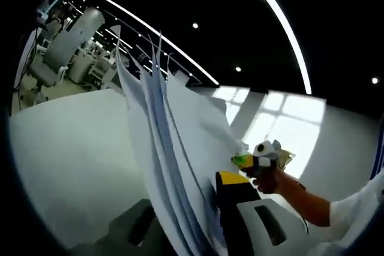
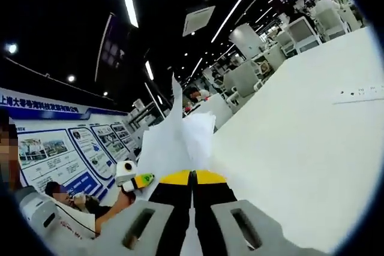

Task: Organize the stack of printing papers by aligning and flattening the scattered papers on the table

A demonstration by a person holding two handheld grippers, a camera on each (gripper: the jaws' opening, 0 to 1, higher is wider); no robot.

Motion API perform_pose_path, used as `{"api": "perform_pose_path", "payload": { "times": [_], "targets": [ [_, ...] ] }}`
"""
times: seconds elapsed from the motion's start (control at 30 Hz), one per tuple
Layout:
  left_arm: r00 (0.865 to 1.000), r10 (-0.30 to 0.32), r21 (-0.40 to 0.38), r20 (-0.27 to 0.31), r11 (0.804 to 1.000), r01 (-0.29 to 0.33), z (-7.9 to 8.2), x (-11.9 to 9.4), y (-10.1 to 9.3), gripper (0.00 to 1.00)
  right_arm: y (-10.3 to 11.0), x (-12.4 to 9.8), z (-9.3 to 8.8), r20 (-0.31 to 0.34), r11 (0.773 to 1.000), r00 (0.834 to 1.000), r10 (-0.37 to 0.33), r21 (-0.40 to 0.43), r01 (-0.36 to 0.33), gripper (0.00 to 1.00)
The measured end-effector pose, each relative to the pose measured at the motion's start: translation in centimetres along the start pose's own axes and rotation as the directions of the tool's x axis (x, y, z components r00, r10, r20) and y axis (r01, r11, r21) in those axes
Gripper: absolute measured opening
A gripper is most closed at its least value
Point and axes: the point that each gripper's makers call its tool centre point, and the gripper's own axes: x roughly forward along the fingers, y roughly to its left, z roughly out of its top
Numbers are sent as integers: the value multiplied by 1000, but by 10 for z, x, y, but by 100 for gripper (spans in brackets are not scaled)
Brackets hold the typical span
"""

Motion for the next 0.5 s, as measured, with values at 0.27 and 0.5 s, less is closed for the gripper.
{"api": "perform_pose_path", "payload": {
  "times": [0.27,0.5],
  "targets": [
    [1000,3,-4,6,1000,-3,0,2,0,18,-5,6,2,4,999,1000,20,32,-20,0],
    [1000,2,-5,11,1000,-2,4,3,5,19,-4,10,3,23,996,999,33,80,-34,0]
  ]
}}
